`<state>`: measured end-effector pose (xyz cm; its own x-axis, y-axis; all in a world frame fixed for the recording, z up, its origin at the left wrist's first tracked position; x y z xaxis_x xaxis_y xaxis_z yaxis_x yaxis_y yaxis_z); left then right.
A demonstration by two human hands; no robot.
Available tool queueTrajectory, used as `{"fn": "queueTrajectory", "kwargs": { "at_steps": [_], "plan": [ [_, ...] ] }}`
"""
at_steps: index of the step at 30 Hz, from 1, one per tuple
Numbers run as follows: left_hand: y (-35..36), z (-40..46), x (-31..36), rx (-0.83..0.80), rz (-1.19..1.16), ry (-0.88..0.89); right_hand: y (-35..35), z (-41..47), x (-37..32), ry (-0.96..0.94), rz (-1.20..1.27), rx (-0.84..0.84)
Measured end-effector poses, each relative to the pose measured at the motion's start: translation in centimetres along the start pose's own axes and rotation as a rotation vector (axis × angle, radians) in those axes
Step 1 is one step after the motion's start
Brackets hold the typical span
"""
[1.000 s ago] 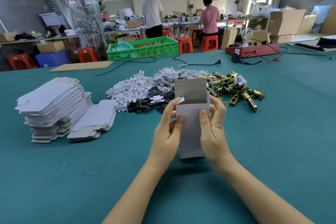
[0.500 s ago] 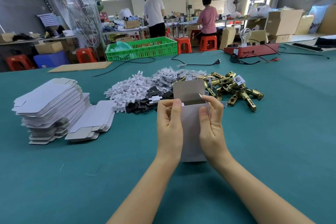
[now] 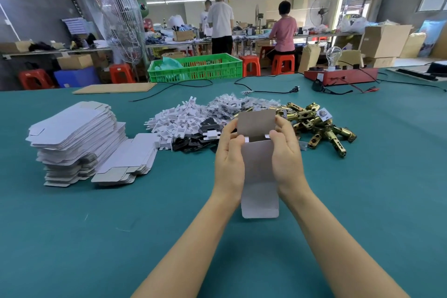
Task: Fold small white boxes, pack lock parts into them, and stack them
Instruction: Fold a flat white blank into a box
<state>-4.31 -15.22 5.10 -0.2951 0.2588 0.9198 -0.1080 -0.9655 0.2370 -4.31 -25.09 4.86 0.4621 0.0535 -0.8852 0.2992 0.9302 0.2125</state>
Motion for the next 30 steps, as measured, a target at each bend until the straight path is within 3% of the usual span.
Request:
{"fn": "queueTrajectory", "kwargs": {
  "at_steps": [4,10,18,21,30],
  "plan": [
    [-0.4,0.4,-0.9,-0.037,-0.005,-0.02,-0.9,-0.1,0.6,0.033,0.038,-0.057],
    [-0.4,0.9,-1.0,-0.039,-0.046,0.009,-1.1,-0.2,0.4,-0.064,0.024,-0.116],
    [-0.5,0.7,-0.6,-0.114,-0.133,0.044,-1.0,-0.8,-0.2,0.016,0.158,-0.131],
    [-0.2,0.3,-0.1,-0.103,-0.056,0.117,-1.2,-1.0,-0.7,-0.021,0.121,-0.109],
    [0.0,0.2,0.3,-0.086,-0.017,0.073,-1.2,-1.3,-0.6,-0.047,0.057,-0.061]
  ]
}}
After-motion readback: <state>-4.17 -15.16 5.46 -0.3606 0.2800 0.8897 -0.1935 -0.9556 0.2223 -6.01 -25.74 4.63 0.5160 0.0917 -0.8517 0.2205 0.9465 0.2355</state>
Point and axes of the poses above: each hand's wrist, its own z-axis towards the middle knuckle, its own y-axis out of the palm, x = y × z, the point moved 1 cm from there along z, towards the middle knuckle
